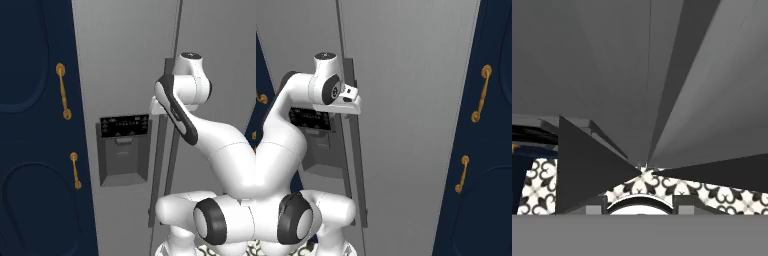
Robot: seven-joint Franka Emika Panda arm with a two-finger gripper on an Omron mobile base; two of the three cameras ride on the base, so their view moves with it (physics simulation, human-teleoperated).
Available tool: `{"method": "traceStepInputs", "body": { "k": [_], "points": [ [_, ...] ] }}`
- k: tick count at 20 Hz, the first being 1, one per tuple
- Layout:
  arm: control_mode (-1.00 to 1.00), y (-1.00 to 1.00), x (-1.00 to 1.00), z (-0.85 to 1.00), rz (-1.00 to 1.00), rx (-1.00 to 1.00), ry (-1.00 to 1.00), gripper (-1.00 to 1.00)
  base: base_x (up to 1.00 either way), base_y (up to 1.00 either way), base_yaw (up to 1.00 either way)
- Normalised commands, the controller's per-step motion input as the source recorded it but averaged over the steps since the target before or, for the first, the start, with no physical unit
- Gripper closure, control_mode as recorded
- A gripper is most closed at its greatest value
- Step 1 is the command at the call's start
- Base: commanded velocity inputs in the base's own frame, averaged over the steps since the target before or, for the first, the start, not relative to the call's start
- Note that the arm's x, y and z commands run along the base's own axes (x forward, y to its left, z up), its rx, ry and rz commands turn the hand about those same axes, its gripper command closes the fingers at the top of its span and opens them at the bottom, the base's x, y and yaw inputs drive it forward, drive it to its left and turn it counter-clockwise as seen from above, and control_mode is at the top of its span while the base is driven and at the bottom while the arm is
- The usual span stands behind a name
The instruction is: Take the strawberry from the fridge and place it on top of the pancake, located on the dining counter.
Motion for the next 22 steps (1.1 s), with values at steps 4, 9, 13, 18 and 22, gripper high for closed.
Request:
{"method": "traceStepInputs", "body": {
  "k": [4, 9, 13, 18, 22],
  "points": [
    [1.00, 0.00, 0.00, 0.00, 0.00, 0.00, 0.00, -1.00, -0.05, 0.00, 0.00],
    [1.00, 0.00, 0.00, 0.00, 0.00, 0.00, 0.00, -1.00, -0.38, -0.06, -0.04],
    [1.00, 0.00, 0.00, 0.00, 0.00, 0.00, 0.00, -1.00, -0.28, -0.02, -0.13],
    [1.00, 0.00, 0.00, 0.00, 0.00, 0.00, 0.00, -1.00, -0.02, 0.00, -0.06],
    [1.00, 0.00, 0.00, 0.00, 0.00, 0.00, 0.00, -1.00, -0.17, 0.00, -0.02]
  ]
}}
